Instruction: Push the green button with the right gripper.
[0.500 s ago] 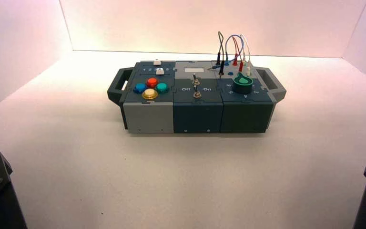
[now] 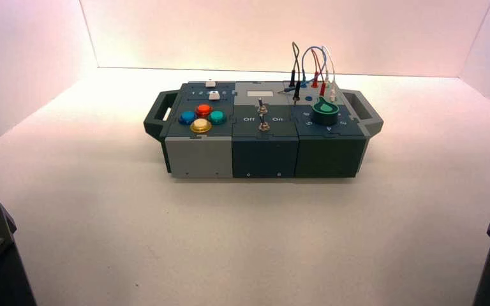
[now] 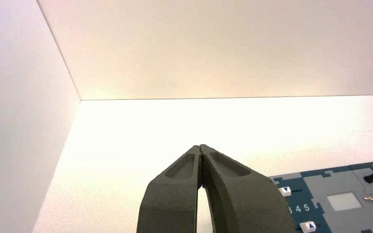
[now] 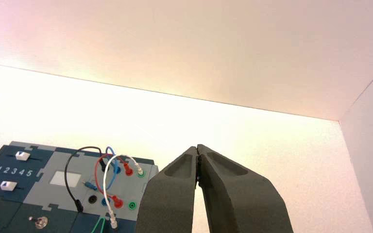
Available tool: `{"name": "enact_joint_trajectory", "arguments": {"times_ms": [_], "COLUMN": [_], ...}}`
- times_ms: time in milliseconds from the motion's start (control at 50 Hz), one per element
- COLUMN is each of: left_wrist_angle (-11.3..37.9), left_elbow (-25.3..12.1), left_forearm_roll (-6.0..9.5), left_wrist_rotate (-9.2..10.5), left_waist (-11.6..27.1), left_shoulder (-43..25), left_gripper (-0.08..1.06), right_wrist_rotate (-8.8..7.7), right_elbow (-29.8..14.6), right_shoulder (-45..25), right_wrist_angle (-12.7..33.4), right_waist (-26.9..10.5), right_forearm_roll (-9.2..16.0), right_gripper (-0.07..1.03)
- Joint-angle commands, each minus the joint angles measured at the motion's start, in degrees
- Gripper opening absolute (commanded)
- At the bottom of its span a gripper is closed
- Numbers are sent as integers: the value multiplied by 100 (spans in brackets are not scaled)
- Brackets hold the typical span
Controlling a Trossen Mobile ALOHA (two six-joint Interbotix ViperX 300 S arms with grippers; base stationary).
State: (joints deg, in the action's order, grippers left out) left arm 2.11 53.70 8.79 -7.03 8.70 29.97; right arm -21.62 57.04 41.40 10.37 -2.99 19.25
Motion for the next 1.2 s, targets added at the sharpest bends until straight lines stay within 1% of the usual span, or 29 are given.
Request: {"name": "enact_joint_trajectory", "arguments": {"times_ms": [20,120,180,240,280,320,400,440,500,560,640,700,780,920,980,1020,1060,1100,1180,1200], "left_wrist_angle": [-62,-9,53,202,404,606,1222,1441,1819,2065,2364,2549,2786,3261,3445,3577,3691,3814,4368,4447], "left_elbow": [-79,-79,-97,-132,-193,-264,-501,-580,-721,-809,-888,-932,-1002,-1134,-1195,-1222,-1248,-1274,-1433,-1459], "left_forearm_roll": [-9,-18,-18,-9,0,0,18,18,44,88,149,167,202,299,369,431,466,501,633,650], "left_wrist_rotate": [-62,-62,-62,-53,-26,-26,-26,-26,-26,-26,-26,-26,-35,-53,-62,-88,-141,-202,-413,-439], "left_waist": [-26,-26,-18,-26,-18,-18,-26,-18,-18,18,79,123,185,202,229,264,290,308,308,308], "left_shoulder": [26,35,53,62,62,35,-97,-158,-299,-378,-422,-448,-457,-475,-492,-510,-527,-554,-659,-677], "left_gripper": [-3,-3,-3,-3,-3,-3,-3,-3,-3,-3,-3,-3,-3,-3,-3,-3,-3,-3,-3,-3], "right_wrist_rotate": [9,18,18,18,18,9,18,18,18,9,0,-9,-35,-70,-79,-114,-141,-149,-158,-167], "right_elbow": [-97,-141,-220,-325,-413,-536,-773,-870,-1090,-1292,-1468,-1626,-1767,-1942,-2013,-2057,-2092,-2136,-2215,-2241], "right_shoulder": [-18,-53,-70,-70,-70,-70,-123,-158,-281,-457,-686,-905,-1151,-1477,-1582,-1670,-1731,-1828,-1995,-2057], "right_wrist_angle": [26,149,334,554,721,984,1459,1670,2127,2602,3041,3428,3744,4008,4052,4078,4078,4078,4078,4078], "right_waist": [-132,-229,-299,-378,-404,-422,-422,-413,-422,-448,-483,-580,-738,-1081,-1195,-1292,-1362,-1441,-1679,-1740], "right_forearm_roll": [26,26,35,35,53,53,79,105,193,334,466,580,712,747,747,729,712,642,457,413], "right_gripper": [-2,-2,-2,-2,-2,-2,-2,-2,-2,-2,-2,-2,-2,-2,-2,-2,-2,-2,-2,-2]}}
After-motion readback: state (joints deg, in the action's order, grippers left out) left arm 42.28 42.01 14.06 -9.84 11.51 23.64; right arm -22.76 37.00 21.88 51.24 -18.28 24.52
